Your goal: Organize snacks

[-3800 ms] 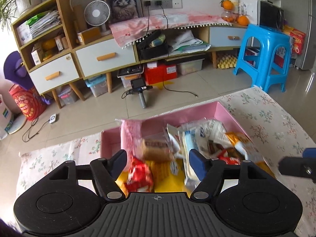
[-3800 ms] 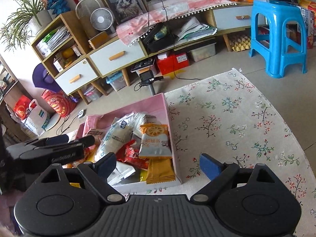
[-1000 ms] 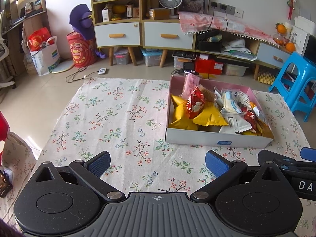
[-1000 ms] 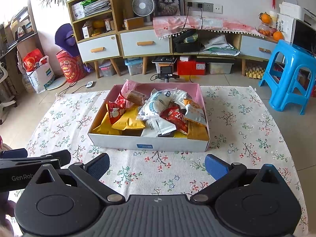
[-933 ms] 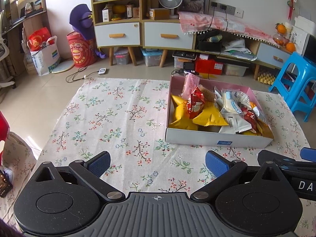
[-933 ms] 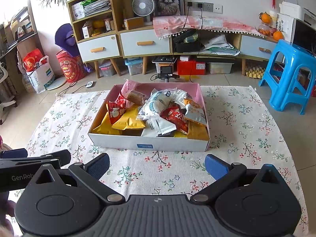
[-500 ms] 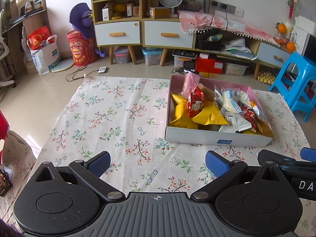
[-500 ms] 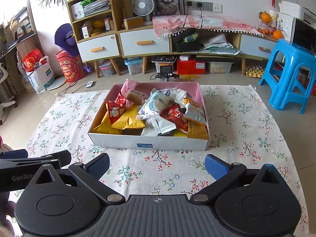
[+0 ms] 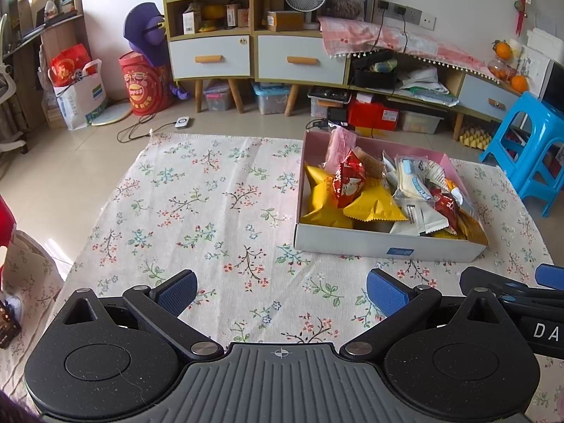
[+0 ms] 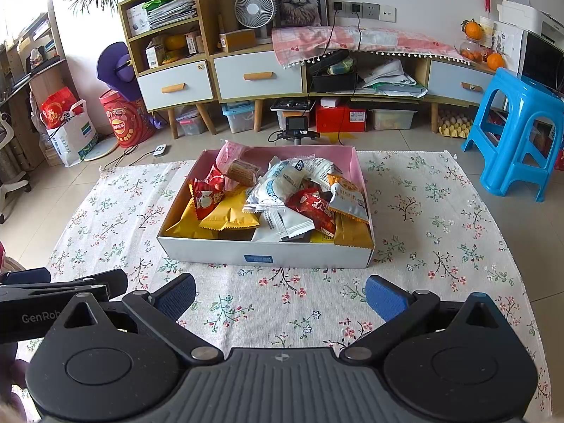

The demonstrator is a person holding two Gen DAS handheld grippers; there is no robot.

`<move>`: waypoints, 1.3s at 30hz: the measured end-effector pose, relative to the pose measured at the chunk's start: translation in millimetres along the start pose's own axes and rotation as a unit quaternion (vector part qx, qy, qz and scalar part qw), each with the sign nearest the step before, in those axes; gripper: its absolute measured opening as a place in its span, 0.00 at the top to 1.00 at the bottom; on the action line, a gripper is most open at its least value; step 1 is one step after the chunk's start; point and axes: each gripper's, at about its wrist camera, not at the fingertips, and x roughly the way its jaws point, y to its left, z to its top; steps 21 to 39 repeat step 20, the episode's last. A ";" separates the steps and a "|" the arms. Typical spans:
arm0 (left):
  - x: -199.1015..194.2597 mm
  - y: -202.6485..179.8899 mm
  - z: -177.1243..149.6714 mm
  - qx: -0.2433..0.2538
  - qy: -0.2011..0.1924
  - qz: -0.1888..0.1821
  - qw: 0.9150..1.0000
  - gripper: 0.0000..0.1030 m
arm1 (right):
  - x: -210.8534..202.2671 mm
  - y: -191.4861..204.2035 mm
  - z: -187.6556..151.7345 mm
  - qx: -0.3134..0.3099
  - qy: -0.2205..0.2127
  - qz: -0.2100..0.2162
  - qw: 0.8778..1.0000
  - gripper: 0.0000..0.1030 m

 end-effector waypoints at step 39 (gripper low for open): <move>0.9 -3.3 -5.5 0.003 0.010 -0.003 1.000 0.00 | 0.5 -0.1 -2.7 -0.003 0.002 -0.004 1.000 0.09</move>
